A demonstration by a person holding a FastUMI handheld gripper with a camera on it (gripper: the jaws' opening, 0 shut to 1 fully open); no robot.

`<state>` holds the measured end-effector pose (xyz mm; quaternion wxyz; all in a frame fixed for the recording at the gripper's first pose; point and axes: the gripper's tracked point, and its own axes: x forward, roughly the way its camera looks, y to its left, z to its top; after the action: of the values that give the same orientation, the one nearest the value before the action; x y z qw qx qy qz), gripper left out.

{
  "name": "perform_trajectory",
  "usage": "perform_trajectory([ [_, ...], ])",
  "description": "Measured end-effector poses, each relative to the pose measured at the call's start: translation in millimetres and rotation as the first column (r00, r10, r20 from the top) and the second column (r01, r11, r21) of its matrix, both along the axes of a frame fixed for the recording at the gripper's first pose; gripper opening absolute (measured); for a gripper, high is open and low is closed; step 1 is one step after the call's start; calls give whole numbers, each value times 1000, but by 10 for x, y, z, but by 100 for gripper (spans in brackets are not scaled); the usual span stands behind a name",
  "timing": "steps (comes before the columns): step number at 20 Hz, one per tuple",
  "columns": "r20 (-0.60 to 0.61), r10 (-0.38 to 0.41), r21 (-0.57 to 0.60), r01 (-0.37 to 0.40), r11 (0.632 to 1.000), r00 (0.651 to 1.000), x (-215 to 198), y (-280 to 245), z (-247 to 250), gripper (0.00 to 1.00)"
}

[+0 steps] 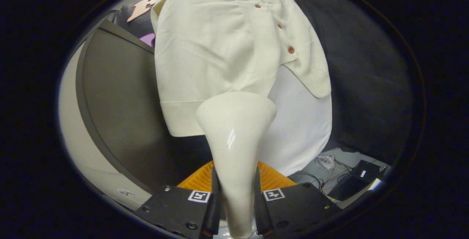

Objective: Iron the clothes twice with a garment steamer, once on the left side and once on the right side.

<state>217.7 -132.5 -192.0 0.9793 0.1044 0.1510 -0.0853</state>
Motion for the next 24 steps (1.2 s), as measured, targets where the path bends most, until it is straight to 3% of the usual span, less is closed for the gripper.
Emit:
perform_trajectory([
  [4, -34, 26, -1, -26, 1000, 999, -45, 29, -42, 38],
  [9, -17, 61, -51, -62, 997, 998, -176, -8, 372, 38],
  [18, 122, 52, -171, -31, 985, 991, -446, -531, 1797, 38],
  [24, 253, 68, -190, -19, 982, 965, -309, -1027, 2986, 38],
])
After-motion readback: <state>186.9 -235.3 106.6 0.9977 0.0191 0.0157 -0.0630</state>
